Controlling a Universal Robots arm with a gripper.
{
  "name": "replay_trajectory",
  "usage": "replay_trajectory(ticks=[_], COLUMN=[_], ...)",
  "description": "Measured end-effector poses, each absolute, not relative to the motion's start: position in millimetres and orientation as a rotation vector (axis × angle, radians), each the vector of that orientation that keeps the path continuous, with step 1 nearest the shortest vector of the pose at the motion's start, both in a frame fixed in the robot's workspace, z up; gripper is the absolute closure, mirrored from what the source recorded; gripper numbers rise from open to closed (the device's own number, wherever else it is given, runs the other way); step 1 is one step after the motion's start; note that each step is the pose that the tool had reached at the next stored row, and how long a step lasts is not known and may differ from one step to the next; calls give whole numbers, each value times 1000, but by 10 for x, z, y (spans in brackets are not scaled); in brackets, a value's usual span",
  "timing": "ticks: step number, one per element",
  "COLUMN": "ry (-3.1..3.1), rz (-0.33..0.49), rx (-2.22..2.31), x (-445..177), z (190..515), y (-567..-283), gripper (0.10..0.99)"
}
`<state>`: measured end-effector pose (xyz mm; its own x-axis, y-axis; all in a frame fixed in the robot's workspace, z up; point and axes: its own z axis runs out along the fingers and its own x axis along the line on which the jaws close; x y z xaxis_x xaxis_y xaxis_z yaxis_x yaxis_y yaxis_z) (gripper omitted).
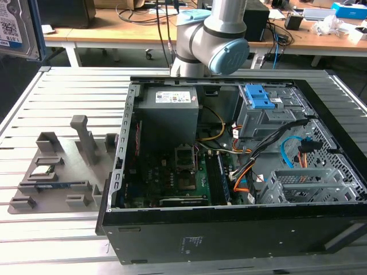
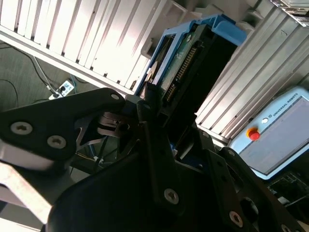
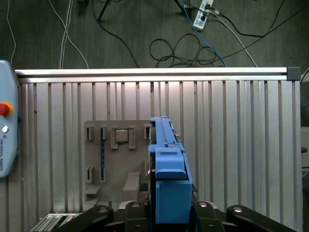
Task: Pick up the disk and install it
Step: 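Pick up the disk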
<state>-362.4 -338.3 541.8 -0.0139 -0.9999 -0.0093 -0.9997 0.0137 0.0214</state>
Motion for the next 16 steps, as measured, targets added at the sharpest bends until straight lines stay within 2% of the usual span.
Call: replay_trajectory(ticks=[6, 16], ry=[-2231, -2230], rz=[-34, -34], rx=[2200, 2200], x=[-3617, -3186], z=[5418, 5418], y=[-3382, -3383], gripper=[722, 722])
